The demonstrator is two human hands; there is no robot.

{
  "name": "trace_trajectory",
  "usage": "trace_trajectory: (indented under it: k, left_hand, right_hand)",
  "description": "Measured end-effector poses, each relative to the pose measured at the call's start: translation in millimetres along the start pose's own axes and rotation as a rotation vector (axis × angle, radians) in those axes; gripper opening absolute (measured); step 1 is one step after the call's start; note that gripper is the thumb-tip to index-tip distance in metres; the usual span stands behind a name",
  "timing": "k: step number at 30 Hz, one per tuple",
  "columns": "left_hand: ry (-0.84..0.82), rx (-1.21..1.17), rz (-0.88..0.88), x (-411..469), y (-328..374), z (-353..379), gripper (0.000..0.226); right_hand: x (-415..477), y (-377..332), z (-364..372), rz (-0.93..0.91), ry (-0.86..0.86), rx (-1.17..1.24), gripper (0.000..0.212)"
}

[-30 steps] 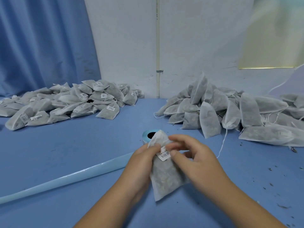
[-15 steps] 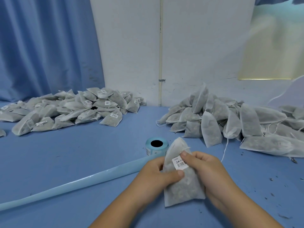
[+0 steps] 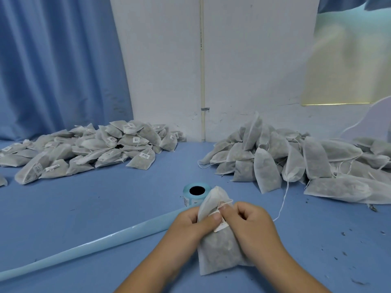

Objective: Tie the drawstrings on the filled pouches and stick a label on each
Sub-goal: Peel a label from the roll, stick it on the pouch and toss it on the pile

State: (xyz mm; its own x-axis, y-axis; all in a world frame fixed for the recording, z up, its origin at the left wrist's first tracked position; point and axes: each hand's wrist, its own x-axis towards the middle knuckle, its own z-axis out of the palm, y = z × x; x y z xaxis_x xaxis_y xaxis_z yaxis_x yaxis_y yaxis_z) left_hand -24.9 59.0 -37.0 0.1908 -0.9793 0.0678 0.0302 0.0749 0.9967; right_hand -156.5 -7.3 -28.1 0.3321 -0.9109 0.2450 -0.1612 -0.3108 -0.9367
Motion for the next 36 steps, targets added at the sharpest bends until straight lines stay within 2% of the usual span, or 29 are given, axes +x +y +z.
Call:
trace_trajectory:
  k: [7,12,19,24,27,32,36]
  left_hand:
    - [0.031,-0.259,-0.048,1,1,4,0.038]
    - [0.117,-0.038,0.036,0,3,6,0.043]
    - [0.203,-0.031,0.086,-1,7,3,0.036]
    - [0.201,-0.098,0.072,-2,14,-2,0.027]
    - [0.241,-0.214,0.058,-2,16,-8,0.025]
    - [0.091,-0.158,0.057,-4,20,-32,0.031]
    - [0.216,-0.091,0.002,-1,19,-60,0.019]
  right_hand:
    - [-6,-1,2,0.188,-0.165,0.183,0.055]
    - [-9,-1,3,0.186,-0.237,0.145,0.048]
    - [-10,-1,-4,0.194,-0.430,0.217,0.028]
    - [-11,-4,-4,0.160,-0.424,0.265,0.030]
    - [-10,-8,-2,0.110,-0.500,0.296,0.040]
    - [3,-13,10,0.126,-0.484,0.332,0.043]
    - [11,-18,27,0.212,-0.452,0.323,0.036]
